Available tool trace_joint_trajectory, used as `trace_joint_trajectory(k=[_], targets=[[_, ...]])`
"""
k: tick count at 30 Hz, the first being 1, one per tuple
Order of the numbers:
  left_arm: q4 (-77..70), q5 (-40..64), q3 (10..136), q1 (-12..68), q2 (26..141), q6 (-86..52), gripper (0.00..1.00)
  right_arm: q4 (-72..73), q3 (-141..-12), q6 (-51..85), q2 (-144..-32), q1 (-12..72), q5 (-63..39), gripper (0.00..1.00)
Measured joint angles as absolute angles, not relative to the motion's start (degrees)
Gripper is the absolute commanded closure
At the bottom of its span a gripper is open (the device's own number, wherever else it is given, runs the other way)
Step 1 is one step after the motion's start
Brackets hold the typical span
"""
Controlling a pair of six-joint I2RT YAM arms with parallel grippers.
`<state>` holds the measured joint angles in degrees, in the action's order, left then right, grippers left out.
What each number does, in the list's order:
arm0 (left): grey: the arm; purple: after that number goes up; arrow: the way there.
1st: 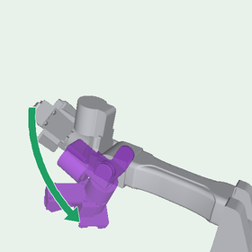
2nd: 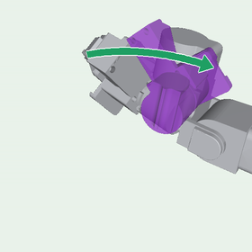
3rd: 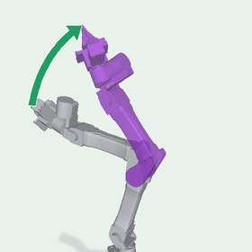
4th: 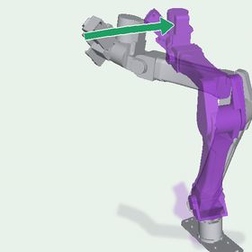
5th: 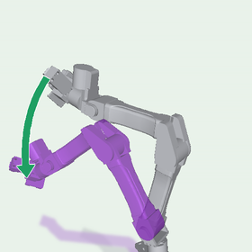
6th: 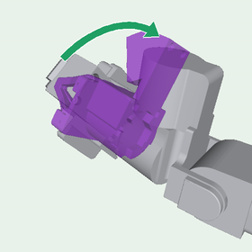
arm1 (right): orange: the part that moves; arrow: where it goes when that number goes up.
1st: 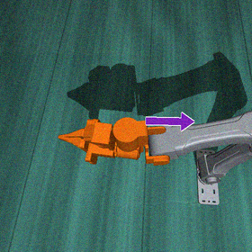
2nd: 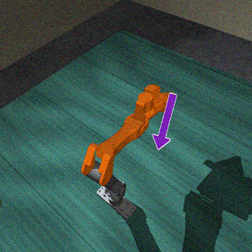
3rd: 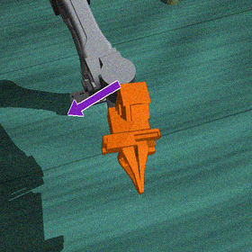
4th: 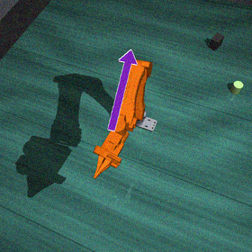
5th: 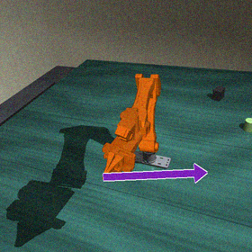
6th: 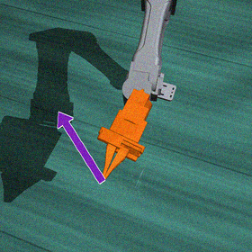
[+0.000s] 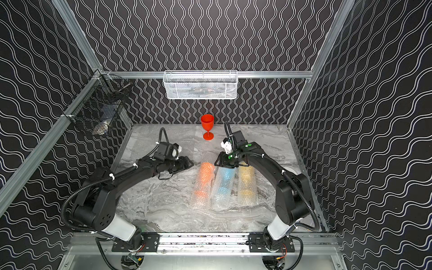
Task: Unpack wine glasses from bubble wrap
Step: Move the bubble wrap to the center of the board.
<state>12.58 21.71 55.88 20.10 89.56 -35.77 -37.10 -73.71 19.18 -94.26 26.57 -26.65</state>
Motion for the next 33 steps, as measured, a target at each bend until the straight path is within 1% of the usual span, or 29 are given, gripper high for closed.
trace_joint_trajectory(k=[6, 13, 19, 25, 31, 33], targets=[[19.2, 22.7, 58.4, 27.3, 89.7, -31.2, 0.32, -37.2, -73.3, 21.9, -94.5, 30.7, -26.4, 0.61], [25.5, 20.4, 60.5, 29.9, 89.7, -28.2, 0.32, -38.6, -74.4, 22.7, -95.1, 31.3, -24.0, 0.61], [29.5, 18.7, 64.7, 32.9, 92.5, -26.3, 0.32, -39.5, -73.1, 22.7, -95.3, 31.4, -23.3, 0.61], [34.1, 14.1, 68.7, 35.5, 94.3, -25.1, 0.32, -39.1, -71.4, 22.7, -95.0, 31.4, -23.0, 0.61], [37.6, 9.1, 73.3, 39.9, 97.5, -24.2, 0.33, -38.1, -69.3, 22.7, -94.9, 31.4, -23.0, 0.61], [38.3, 7.9, 74.0, 40.2, 98.8, -24.3, 0.35, -37.8, -69.0, 22.7, -94.9, 31.4, -23.0, 0.61]])
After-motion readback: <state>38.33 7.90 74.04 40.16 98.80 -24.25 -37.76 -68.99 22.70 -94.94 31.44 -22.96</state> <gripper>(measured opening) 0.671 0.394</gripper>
